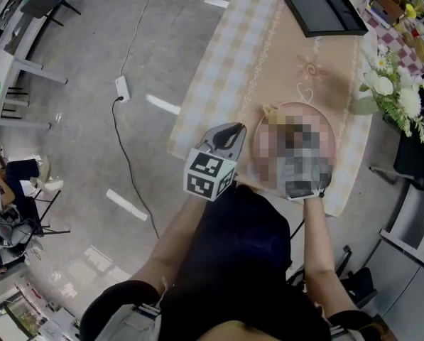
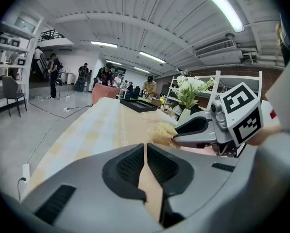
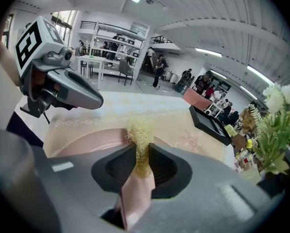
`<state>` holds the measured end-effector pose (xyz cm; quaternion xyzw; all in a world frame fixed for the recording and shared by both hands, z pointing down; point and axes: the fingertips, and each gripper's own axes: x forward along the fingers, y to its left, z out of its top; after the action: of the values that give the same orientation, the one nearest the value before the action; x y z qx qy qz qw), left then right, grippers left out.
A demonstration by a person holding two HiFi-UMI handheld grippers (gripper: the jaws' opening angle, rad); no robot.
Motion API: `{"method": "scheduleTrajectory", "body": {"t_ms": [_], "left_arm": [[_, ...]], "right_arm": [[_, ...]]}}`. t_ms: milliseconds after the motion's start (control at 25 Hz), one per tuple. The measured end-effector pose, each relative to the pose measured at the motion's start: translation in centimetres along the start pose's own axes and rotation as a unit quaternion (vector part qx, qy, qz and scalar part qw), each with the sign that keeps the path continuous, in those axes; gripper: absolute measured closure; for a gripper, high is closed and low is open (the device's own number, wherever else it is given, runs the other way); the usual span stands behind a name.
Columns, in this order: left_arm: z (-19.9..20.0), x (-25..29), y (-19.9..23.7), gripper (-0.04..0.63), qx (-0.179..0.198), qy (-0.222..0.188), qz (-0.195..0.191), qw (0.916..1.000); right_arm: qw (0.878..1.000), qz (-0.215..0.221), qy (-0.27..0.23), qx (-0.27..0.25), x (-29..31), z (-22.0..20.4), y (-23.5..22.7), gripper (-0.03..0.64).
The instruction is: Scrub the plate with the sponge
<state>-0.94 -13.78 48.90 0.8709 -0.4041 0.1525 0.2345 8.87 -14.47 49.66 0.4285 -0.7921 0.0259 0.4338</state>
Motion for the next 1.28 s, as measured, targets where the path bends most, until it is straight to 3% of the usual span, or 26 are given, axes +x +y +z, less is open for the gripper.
{"method": "scheduleTrajectory", "body": {"t_ms": [1280], "left_arm": [[-0.7, -0.3, 0.3, 0.569, -0.011, 0.002, 0.004, 0.9999]], "right_arm": [[0.998, 0.062, -0.002, -0.024, -1.9, -0.4, 4.8, 0.535]]}}
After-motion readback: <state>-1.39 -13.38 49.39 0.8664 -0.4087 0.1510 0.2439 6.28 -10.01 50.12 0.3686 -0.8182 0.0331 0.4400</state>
